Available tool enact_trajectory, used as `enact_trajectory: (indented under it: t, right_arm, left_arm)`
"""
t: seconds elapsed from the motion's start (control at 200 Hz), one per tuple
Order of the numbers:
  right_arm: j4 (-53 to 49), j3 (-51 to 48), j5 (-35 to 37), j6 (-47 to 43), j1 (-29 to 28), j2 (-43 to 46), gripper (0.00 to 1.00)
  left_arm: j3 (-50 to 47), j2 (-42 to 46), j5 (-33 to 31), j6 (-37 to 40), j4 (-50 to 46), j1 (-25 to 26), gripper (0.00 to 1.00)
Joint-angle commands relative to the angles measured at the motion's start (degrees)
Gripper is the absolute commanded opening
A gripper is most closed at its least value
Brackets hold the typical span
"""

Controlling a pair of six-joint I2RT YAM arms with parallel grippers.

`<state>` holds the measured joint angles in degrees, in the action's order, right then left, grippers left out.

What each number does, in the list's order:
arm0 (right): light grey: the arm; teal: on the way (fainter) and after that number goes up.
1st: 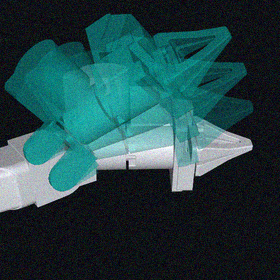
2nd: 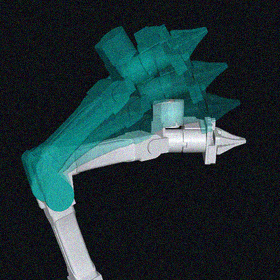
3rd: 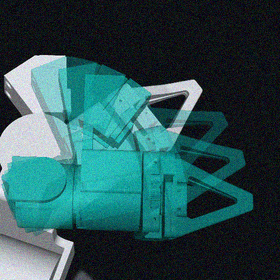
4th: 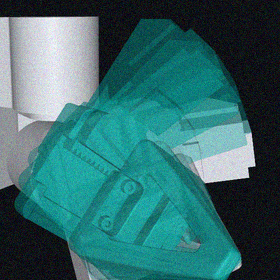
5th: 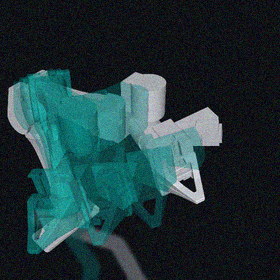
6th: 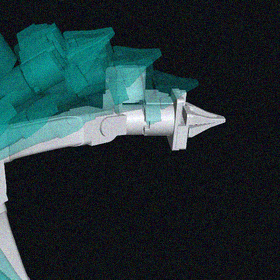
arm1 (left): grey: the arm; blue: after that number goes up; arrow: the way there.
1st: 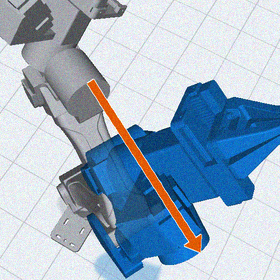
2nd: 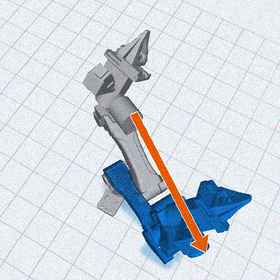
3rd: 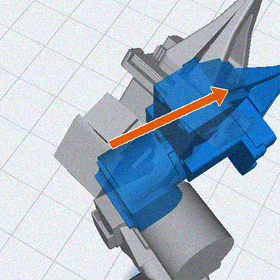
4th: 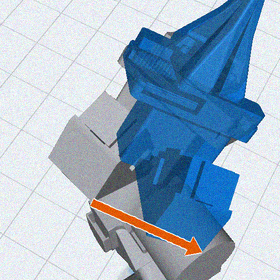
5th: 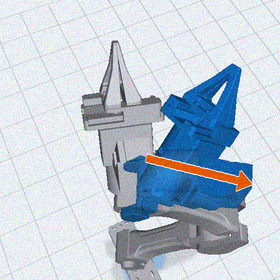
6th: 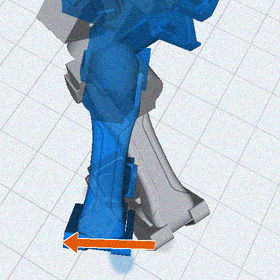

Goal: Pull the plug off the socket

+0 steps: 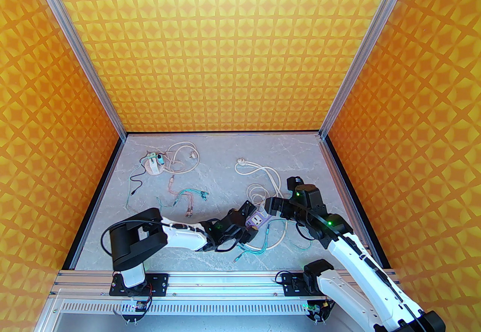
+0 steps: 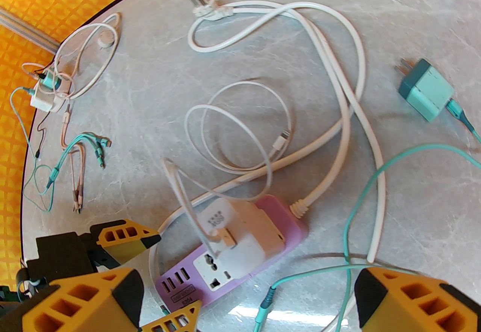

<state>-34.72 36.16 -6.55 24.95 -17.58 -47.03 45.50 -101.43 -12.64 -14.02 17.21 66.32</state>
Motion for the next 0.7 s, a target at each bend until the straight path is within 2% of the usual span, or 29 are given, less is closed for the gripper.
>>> enact_trajectory:
  t: [0.0,0.235,0.405,0.585,0.695]
  right_arm:
    - [1.8,0.6,0.2,-0.8,-0.3,-0.8,0.98]
    - [1.8,0.5,-0.1,-0.8,-0.4,-1.1,0.98]
    - [1.9,0.2,-0.5,-0.5,-0.4,-0.9,0.98]
    - [2.0,0.0,-2.2,-0.9,-0.6,-1.1,0.99]
    - [2.3,-0.1,-0.1,-0.6,-1.8,-1.0,0.98]
  left_arm:
    - [-0.5,3.7,-0.7,1.4,-3.8,0.4,0.84]
    - [1.2,0.9,1.7,2.4,-3.4,1.1,0.91]
    - [3.6,-3.4,1.7,3.0,-4.1,1.7,0.88]
    - [3.4,-5.4,0.5,3.1,-2.7,0.9,0.72]
    - [2.7,-4.9,0.4,3.5,-2.6,0.2,0.6]
